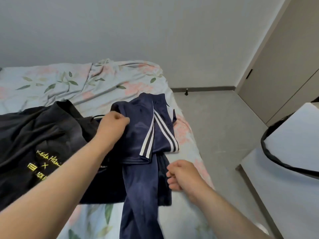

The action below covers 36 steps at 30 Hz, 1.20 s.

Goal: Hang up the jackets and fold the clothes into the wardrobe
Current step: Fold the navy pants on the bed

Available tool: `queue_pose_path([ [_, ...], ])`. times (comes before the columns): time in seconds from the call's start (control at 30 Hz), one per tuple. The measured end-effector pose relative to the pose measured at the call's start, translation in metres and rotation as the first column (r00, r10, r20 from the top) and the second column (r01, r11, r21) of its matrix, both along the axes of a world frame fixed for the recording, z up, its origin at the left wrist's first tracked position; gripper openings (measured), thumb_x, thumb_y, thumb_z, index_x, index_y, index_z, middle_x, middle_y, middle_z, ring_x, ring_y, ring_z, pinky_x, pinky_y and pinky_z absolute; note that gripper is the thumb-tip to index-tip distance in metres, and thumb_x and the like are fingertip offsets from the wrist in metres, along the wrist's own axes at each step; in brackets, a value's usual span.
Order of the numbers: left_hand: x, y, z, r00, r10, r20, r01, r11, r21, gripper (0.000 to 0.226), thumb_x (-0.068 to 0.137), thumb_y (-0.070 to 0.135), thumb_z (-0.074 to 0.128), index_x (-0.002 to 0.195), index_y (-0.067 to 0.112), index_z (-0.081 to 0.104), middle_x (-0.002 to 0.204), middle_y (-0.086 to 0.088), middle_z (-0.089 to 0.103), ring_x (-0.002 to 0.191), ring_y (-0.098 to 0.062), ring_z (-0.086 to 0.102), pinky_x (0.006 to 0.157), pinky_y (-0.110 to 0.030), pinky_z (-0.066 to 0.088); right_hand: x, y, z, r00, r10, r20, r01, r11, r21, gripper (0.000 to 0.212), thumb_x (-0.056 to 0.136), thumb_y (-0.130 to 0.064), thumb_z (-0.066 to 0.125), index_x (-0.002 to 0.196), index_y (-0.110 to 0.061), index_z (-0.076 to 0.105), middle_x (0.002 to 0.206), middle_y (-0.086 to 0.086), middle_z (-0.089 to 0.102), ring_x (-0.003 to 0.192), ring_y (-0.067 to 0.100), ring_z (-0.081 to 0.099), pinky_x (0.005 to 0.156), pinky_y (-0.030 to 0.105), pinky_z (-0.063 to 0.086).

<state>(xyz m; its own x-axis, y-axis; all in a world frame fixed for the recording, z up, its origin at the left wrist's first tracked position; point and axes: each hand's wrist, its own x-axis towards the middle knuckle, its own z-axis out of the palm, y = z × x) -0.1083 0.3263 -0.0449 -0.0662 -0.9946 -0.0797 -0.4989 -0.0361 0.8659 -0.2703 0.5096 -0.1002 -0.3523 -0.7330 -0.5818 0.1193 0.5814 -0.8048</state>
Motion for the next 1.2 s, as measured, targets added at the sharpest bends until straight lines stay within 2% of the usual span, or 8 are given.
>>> queue_pose_path([
  [0.13, 0.055, 0.148, -0.045, 0.998, 0.057, 0.033, -0.057, 0.998, -0.012, 0.021, 0.076, 0.013, 0.071, 0.069, 0.017, 0.051, 0.064, -0.005, 0.055, 0.058, -0.012, 0.049, 0.062, -0.03, 0.04, 0.039, 0.058, -0.016, 0.979, 0.204, -0.027, -0.2, 0.975, 0.095, 0.014, 0.075, -0.031, 0.059, 0.071, -0.02, 0.051, 0.062, 0.002, 0.053, 0.055, 0.021, 0.046, 0.052, 0.029, 0.04],
  [0.3, 0.072, 0.26, -0.076, 0.984, -0.171, 0.037, 0.137, 0.883, 0.449, 0.024, 0.075, 0.028, 0.079, 0.086, 0.024, 0.058, 0.079, 0.005, 0.065, 0.074, -0.004, 0.062, 0.064, -0.014, 0.04, 0.066, 0.097, -0.014, 0.84, 0.525, -0.139, -0.486, 0.841, 0.238, 0.026, 0.067, -0.04, 0.067, 0.074, -0.015, 0.065, 0.073, -0.004, 0.067, 0.074, 0.01, 0.066, 0.068, 0.027, 0.051],
  [0.47, 0.066, 0.283, -0.07, 0.952, -0.254, -0.171, 0.306, 0.815, 0.492, 0.018, 0.091, 0.041, 0.062, 0.077, 0.038, 0.073, 0.084, 0.018, 0.073, 0.084, 0.008, 0.065, 0.068, -0.007, 0.043, 0.078, 0.136, 0.0, 0.921, 0.341, -0.187, -0.321, 0.938, 0.131, 0.014, 0.083, -0.023, 0.066, 0.072, -0.017, 0.064, 0.076, -0.001, 0.065, 0.072, 0.011, 0.062, 0.066, 0.025, 0.046],
  [0.63, 0.067, 0.287, -0.058, 0.766, 0.135, -0.629, 0.37, 0.707, 0.603, 0.019, 0.084, 0.004, 0.061, 0.099, -0.004, 0.067, 0.085, -0.022, 0.074, 0.073, -0.028, 0.074, 0.064, -0.036, 0.055, 0.09, 0.168, 0.022, 0.902, 0.108, 0.418, -0.101, 0.994, -0.039, 0.028, 0.097, -0.002, 0.048, 0.092, 0.005, 0.074, 0.088, 0.026, 0.068, 0.074, 0.035, 0.068, 0.072, 0.045, 0.057],
  [0.7, 0.073, 0.288, -0.054, 0.683, 0.23, -0.693, 0.373, 0.706, 0.602, 0.021, 0.085, -0.003, 0.054, 0.102, -0.01, 0.062, 0.083, -0.03, 0.071, 0.066, -0.037, 0.072, 0.053, -0.038, 0.056, 0.089, 0.175, 0.022, 0.936, 0.034, 0.35, -0.018, 0.999, -0.051, 0.025, 0.094, 0.005, 0.044, 0.094, 0.005, 0.069, 0.079, 0.024, 0.067, 0.062, 0.031, 0.067, 0.056, 0.036, 0.057],
  [0.8, 0.084, 0.287, -0.051, 0.543, 0.368, -0.755, 0.424, 0.656, 0.624, 0.036, 0.08, 0.008, 0.057, 0.112, -0.006, 0.068, 0.11, -0.029, 0.068, 0.09, -0.04, 0.071, 0.08, -0.047, 0.054, 0.085, 0.181, 0.013, 0.984, -0.057, 0.168, 0.061, 0.998, -0.019, 0.008, 0.091, -0.005, 0.054, 0.086, -0.007, 0.061, 0.076, 0.013, 0.056, 0.052, 0.02, 0.055, 0.05, 0.029, 0.051],
  [0.9, 0.094, 0.287, -0.048, 0.439, 0.463, -0.77, 0.52, 0.568, 0.638, 0.037, 0.085, 0.017, 0.055, 0.108, -0.006, 0.071, 0.12, -0.027, 0.065, 0.097, -0.04, 0.069, 0.084, -0.05, 0.057, 0.095, 0.182, 0.008, 0.978, 0.028, 0.207, -0.035, 0.999, 0.029, 0.014, 0.094, -0.033, 0.061, 0.09, -0.019, 0.062, 0.084, 0.0, 0.062, 0.07, 0.013, 0.058, 0.067, 0.028, 0.054],
  [1.2, 0.095, 0.285, -0.055, 0.569, 0.437, -0.697, 0.276, 0.697, 0.662, 0.033, 0.1, 0.018, 0.043, 0.119, -0.005, 0.057, 0.106, -0.033, 0.067, 0.092, -0.046, 0.066, 0.072, -0.05, 0.054, 0.109, 0.179, 0.017, 0.853, -0.028, 0.521, 0.106, 0.987, -0.12, 0.008, 0.095, -0.002, 0.055, 0.089, -0.005, 0.058, 0.087, 0.021, 0.066, 0.066, 0.028, 0.065, 0.06, 0.035, 0.055],
])
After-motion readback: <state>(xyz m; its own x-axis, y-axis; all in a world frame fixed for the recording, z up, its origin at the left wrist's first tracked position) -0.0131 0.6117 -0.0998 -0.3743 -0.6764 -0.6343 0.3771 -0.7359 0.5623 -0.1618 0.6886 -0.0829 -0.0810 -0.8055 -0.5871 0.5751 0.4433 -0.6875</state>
